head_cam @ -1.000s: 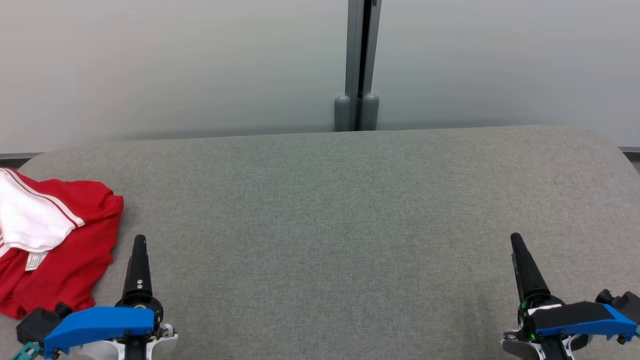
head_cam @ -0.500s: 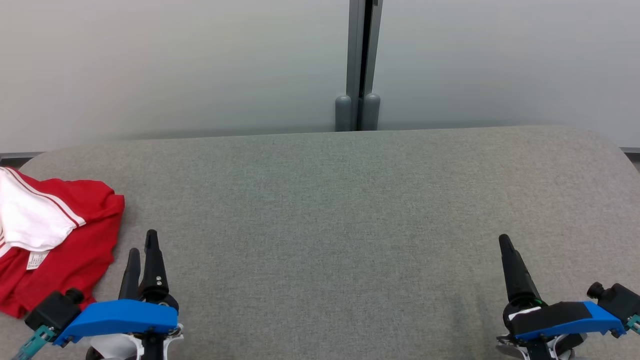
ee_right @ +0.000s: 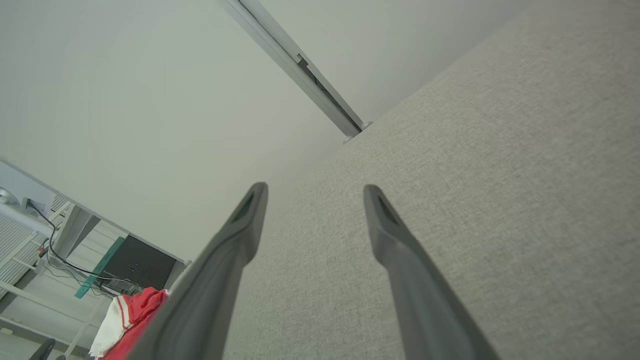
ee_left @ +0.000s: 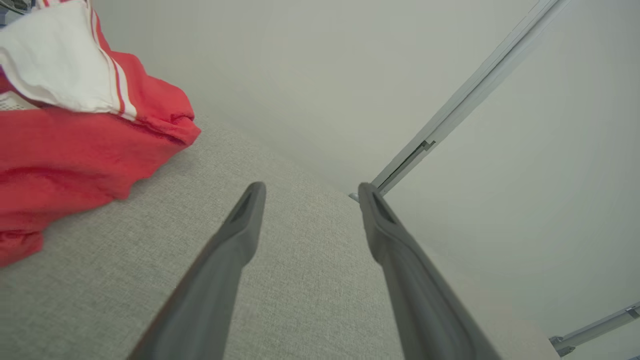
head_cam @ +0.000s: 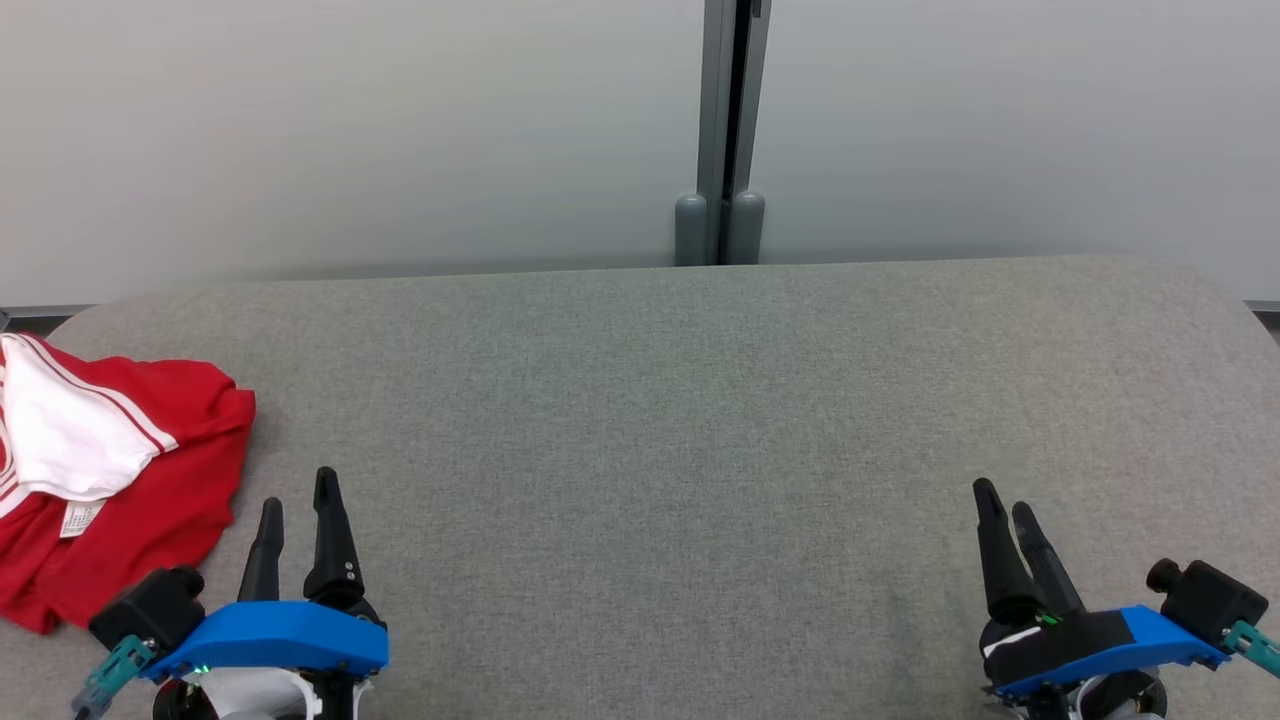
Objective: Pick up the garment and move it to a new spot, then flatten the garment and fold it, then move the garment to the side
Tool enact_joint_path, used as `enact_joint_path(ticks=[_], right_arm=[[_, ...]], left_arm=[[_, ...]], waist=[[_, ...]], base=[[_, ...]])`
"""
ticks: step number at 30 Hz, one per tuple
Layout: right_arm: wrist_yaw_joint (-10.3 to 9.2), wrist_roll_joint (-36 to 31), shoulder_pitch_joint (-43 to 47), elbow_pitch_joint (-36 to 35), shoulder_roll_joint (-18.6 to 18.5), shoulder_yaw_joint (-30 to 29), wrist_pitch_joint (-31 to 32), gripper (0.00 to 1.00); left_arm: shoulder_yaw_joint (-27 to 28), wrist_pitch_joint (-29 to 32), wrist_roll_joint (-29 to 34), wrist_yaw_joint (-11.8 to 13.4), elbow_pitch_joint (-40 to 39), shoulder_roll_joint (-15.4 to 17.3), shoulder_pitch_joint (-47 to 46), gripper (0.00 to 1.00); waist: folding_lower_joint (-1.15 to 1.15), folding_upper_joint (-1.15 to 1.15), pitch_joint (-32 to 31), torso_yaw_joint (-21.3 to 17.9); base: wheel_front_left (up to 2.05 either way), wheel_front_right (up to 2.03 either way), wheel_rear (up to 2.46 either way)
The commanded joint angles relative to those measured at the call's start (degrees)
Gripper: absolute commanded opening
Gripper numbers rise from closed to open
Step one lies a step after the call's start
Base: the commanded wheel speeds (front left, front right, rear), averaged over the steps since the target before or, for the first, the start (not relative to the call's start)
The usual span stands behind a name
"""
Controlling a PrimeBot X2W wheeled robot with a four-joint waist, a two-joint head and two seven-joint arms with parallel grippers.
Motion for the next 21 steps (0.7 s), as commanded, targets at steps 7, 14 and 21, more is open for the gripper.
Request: enact_joint_path(ticks=[7, 14, 21], right_arm=[[0.15, -6.56, -1.68, 0.31, -0.49, 0.77, -1.65, 1.0], [0.16, -11.49, -1.71, 1.21, -0.53, 1.15, -2.67, 1.0], [0.16, -15.7, -1.85, 1.77, -0.57, 1.38, -3.66, 1.0]], left_arm=[[-0.85, -1.67, 6.39, 0.34, 1.03, 0.39, -1.92, 1.0], [-1.32, -2.7, 10.91, 0.32, 1.95, 0.44, -2.26, 1.0], [-1.88, -3.71, 14.99, 0.41, 2.92, 0.47, -2.56, 1.0]], waist=[[0.0, 0.0, -0.04, 0.19], [0.0, 0.0, 0.01, 0.41], [0.0, 0.0, -0.07, 0.62]], base=[[0.0, 0.0, 0.0], [0.0, 0.0, 0.0], [0.0, 0.0, 0.0]])
